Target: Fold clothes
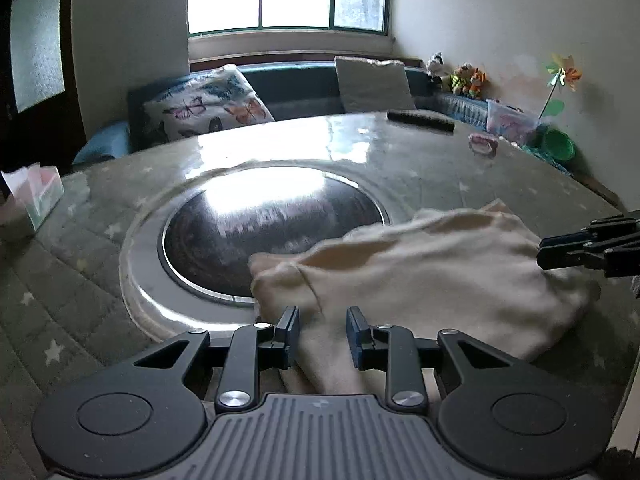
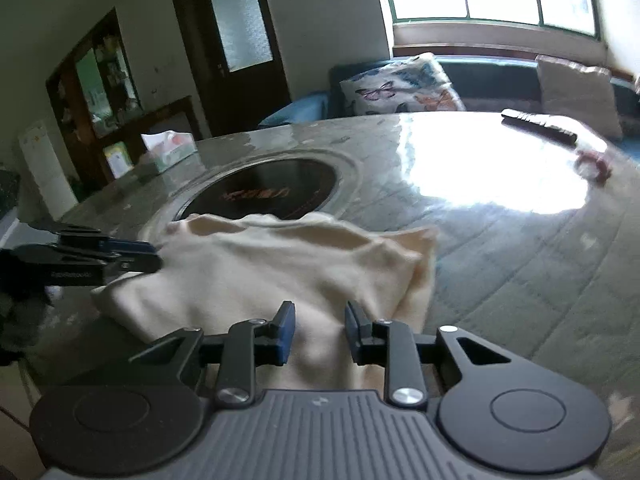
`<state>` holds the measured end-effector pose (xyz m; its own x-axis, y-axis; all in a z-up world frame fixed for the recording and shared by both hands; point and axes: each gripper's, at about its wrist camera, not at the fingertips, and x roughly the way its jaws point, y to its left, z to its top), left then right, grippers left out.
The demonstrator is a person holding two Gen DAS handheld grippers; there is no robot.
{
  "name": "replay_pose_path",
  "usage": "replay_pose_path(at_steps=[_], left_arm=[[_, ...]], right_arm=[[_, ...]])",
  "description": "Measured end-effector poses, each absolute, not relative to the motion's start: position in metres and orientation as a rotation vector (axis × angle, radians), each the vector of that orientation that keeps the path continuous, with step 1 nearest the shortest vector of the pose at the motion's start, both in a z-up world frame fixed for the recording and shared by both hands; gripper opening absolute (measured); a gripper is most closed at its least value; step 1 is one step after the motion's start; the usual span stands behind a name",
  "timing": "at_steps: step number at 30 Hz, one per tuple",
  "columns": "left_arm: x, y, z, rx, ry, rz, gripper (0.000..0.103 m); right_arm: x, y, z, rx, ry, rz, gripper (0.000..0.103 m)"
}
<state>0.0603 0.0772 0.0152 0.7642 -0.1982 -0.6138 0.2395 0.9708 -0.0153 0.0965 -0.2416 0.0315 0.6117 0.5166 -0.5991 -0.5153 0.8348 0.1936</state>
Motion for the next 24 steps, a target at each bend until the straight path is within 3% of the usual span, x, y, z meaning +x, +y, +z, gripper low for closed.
replay_pose_path(at_steps=[24], left_arm=[[0.117, 0.084, 0.007, 0.065, 0.709, -0.178, 0.029]], right_arm=[[0.165, -0.217, 0.024, -0.030, 0.725, 0.551, 0.026]])
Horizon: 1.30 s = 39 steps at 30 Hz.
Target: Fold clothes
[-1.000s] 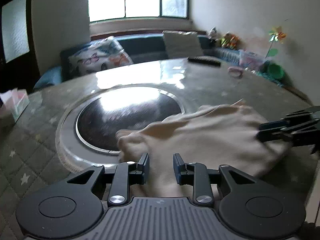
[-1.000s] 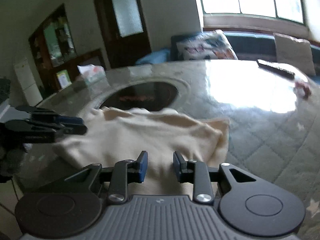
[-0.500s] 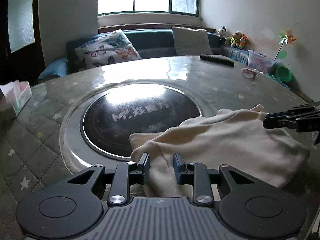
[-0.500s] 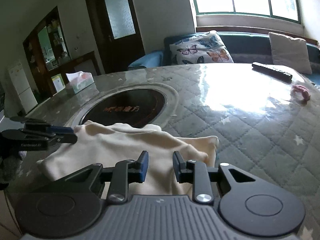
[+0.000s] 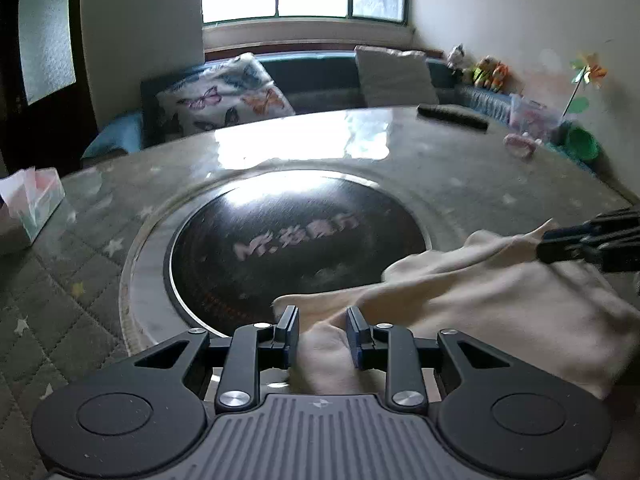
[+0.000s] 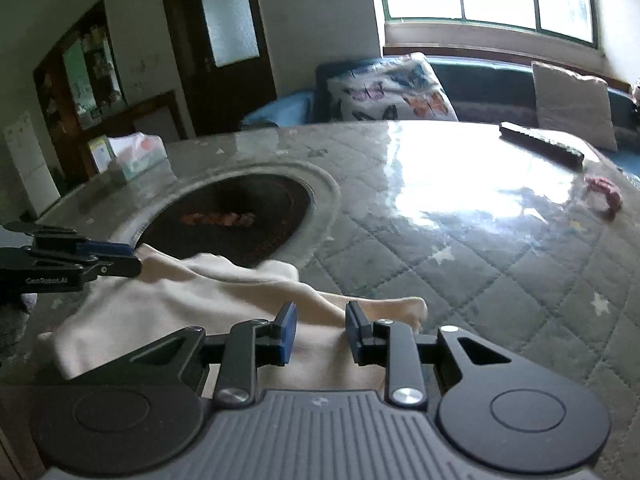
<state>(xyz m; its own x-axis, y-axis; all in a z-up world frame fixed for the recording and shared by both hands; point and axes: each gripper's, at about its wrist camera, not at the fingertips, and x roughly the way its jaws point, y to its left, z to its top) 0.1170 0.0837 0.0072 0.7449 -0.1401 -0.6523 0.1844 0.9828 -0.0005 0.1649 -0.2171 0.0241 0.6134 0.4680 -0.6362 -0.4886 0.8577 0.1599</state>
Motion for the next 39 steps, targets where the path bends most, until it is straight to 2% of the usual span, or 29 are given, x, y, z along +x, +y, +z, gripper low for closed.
replay_pose_path(at_steps=[7, 11, 13, 16, 20, 24, 30, 39], left_arm=[[0.118, 0.077, 0.019, 0.038, 0.655, -0.240, 0.028], [0.132, 0.066, 0.007, 0.089, 0.696, -0.236, 0.030], [0.136, 0.068, 0.001, 0.091, 0.716, -0.233, 0.030], [0.132, 0.076, 0.007, 0.060, 0.701, -0.229, 0.030], [0.120, 0.090, 0.020, 0.035, 0.668, -0.194, 0.042], [0.105, 0.107, 0.028, 0.010, 0.660, -0.146, 0.050], [0.078, 0.129, 0.031, -0.046, 0.672, -0.078, 0.054], [0.047, 0.155, 0.034, -0.118, 0.675, -0.017, 0.056]], right_arm=[[0.169, -0.208, 0.034, -0.040, 0.694, 0.569, 0.027], [0.179, -0.199, 0.027, -0.049, 0.718, 0.560, 0.027], [0.182, -0.199, 0.022, -0.056, 0.736, 0.550, 0.033], [0.174, -0.197, 0.028, -0.086, 0.711, 0.548, 0.034], [0.157, -0.192, 0.042, -0.122, 0.672, 0.586, 0.041], [0.131, -0.174, 0.055, -0.172, 0.636, 0.684, 0.042], [0.093, -0.126, 0.062, -0.283, 0.604, 0.870, 0.042], [0.062, -0.058, 0.033, -0.466, 0.582, 0.965, 0.041]])
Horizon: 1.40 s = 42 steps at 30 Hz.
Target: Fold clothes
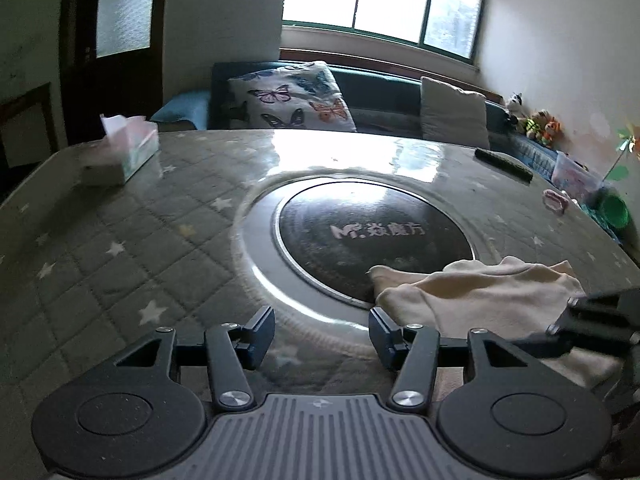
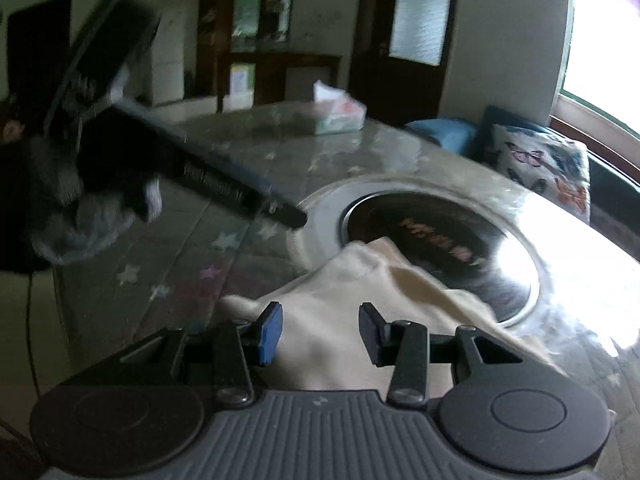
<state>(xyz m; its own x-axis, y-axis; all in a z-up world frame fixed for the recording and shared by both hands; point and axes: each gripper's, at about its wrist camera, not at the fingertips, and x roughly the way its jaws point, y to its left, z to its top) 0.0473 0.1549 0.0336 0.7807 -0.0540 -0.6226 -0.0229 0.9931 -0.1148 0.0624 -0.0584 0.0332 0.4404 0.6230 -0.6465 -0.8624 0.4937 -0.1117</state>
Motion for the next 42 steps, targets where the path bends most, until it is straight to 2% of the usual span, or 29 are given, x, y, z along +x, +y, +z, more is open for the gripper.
replay_pose_path(at_steps=[9, 17, 20, 23, 35, 37, 38, 39, 41, 42], left_arm=[[0.040, 0.171, 0.033, -0.226, 0.691, -0.012, 0.056], [0.050, 0.159, 0.025, -0.354, 0.747, -0.098, 0.057], [0.055, 0.155, 0.021, -0.402, 0.772, -0.115, 0.060], [0.060, 0.153, 0.018, -0.457, 0.792, -0.129, 0.060], [0.079, 0.149, 0.007, -0.725, 0.885, -0.150, 0.060], [0.082, 0.147, 0.005, -0.744, 0.892, -0.150, 0.057], [0.083, 0.147, 0.005, -0.747, 0.889, -0.149, 0.052], [0.084, 0.146, 0.005, -0.750, 0.889, -0.148, 0.034], [0.087, 0.146, 0.001, -0.761, 0.899, -0.153, 0.022], [0.088, 0.146, -0.001, -0.765, 0.905, -0.152, 0.019]], right_arm=[[0.038, -0.056, 0.045, -0.558, 0.501, 1.003, 0.041], [0.017, -0.032, 0.023, -0.701, 0.492, 1.063, 0.039], [0.020, -0.032, 0.022, -0.703, 0.498, 1.039, 0.019], [0.028, -0.039, 0.031, -0.635, 0.521, 1.038, 0.009], [0.042, -0.075, 0.064, -0.427, 0.523, 1.045, 0.007], [0.040, -0.079, 0.064, -0.419, 0.521, 1.050, 0.007], [0.039, -0.080, 0.064, -0.415, 0.520, 1.052, 0.007], [0.038, -0.081, 0.064, -0.413, 0.520, 1.054, 0.007], [0.035, -0.084, 0.063, -0.407, 0.521, 1.057, 0.008], [0.035, -0.085, 0.062, -0.403, 0.523, 1.056, 0.008]])
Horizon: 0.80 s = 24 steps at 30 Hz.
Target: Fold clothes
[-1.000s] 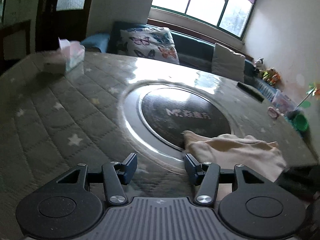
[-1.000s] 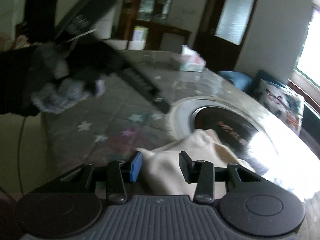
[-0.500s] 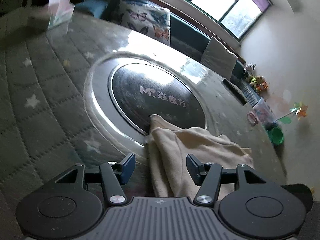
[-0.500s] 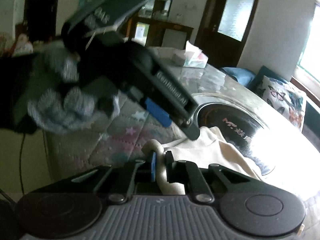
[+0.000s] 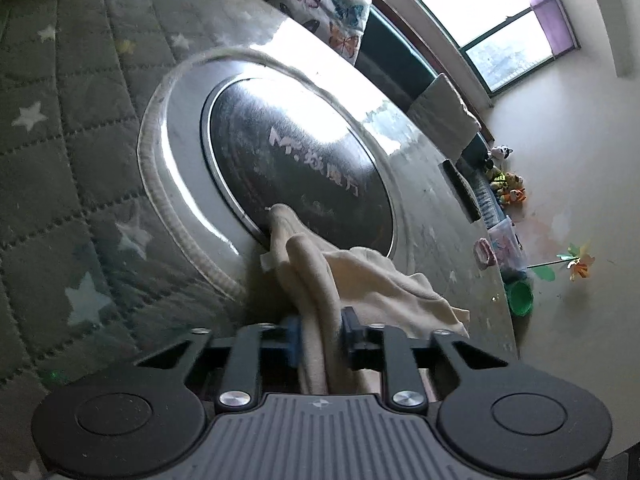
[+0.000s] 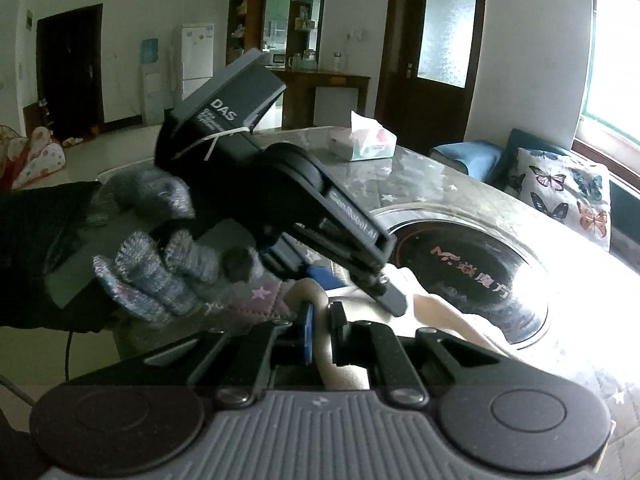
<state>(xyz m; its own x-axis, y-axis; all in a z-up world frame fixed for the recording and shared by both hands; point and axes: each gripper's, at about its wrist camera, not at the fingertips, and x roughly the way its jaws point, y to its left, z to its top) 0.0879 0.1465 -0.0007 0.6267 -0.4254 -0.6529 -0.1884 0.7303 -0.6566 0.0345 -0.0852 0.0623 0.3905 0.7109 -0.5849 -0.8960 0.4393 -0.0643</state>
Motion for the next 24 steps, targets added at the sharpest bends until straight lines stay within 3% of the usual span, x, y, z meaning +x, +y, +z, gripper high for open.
replay_pose_path(at_steps=[24], left_arm=[[0.086, 0.141, -0.003, -0.710, 0.892, -0.141, 0.018]], right_arm=[[0.140, -0.246, 0.023, -0.040, 0.680, 0.481, 0.012]])
